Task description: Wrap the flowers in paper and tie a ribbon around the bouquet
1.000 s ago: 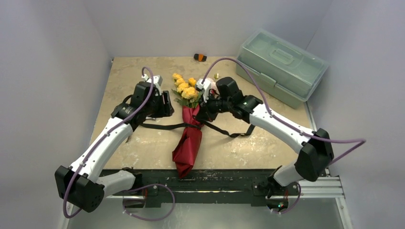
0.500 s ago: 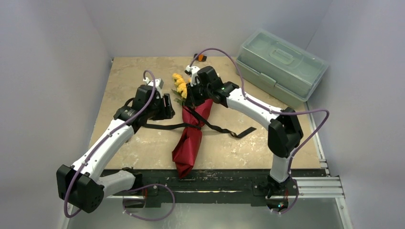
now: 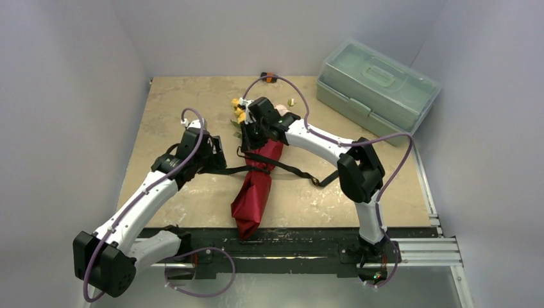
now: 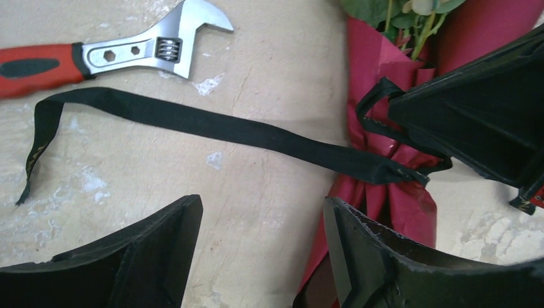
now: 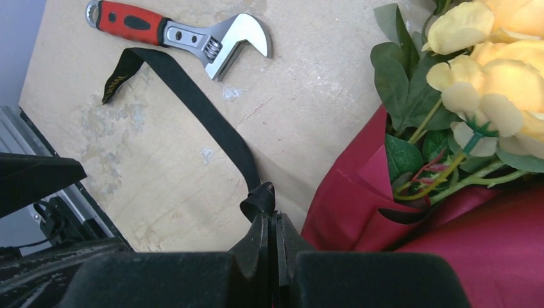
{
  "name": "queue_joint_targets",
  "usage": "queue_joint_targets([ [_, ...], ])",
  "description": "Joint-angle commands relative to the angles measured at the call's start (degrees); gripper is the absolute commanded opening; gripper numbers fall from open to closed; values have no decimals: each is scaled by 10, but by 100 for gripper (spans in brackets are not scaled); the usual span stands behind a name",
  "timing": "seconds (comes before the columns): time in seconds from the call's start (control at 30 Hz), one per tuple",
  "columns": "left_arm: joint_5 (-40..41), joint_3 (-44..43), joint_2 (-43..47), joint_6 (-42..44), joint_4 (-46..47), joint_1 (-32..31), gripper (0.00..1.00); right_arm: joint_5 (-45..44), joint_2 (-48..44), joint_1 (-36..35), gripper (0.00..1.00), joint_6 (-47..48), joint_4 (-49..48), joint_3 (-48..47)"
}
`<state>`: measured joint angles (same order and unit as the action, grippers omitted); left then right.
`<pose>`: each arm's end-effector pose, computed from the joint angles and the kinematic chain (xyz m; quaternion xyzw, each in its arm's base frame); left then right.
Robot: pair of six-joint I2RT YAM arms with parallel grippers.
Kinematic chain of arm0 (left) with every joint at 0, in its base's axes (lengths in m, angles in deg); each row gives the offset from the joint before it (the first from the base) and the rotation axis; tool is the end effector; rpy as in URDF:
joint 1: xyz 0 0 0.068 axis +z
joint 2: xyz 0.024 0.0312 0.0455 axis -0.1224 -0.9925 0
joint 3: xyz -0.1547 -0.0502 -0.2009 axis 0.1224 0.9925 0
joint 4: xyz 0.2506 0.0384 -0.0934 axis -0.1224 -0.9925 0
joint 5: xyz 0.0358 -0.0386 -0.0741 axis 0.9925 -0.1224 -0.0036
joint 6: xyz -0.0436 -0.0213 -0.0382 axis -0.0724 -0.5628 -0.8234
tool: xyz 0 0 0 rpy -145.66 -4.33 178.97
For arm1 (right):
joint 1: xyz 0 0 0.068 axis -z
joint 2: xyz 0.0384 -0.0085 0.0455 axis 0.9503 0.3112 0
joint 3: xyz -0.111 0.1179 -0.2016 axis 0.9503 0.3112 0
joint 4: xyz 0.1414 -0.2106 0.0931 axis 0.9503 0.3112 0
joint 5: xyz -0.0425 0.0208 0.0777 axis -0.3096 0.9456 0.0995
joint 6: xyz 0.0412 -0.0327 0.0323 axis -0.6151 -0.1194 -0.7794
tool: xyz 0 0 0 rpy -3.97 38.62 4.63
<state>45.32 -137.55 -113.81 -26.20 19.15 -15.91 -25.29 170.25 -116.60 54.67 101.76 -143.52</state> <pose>0.2224 -0.0847 0.2542 -0.1191 0.9203 -0.0944 0.3605 0.3307 0.3425 0.2272 -0.2300 0.8869 0.2989 0.2669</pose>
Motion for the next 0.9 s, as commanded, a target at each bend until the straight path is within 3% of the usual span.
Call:
queue_joint_targets([
  [0.0,43,14,2,-44,-13,0,80,-26,14,-5,0,-19,22,-47],
  [0.1,53,29,-4,-69,-19,0,99,-33,30,-5,1,-19,34,-65],
  [0.13,57,32,-5,-78,-21,1,100,-35,35,-5,3,-19,38,-72],
  [0.47,83,42,-9,-106,-25,6,99,-31,78,-7,11,-19,76,-132],
  [0.7,101,38,-15,-79,-35,7,98,-79,130,-31,12,74,178,-238],
  [0.87,118,43,-19,-67,-34,7,98,-112,131,-45,11,103,186,-240],
])
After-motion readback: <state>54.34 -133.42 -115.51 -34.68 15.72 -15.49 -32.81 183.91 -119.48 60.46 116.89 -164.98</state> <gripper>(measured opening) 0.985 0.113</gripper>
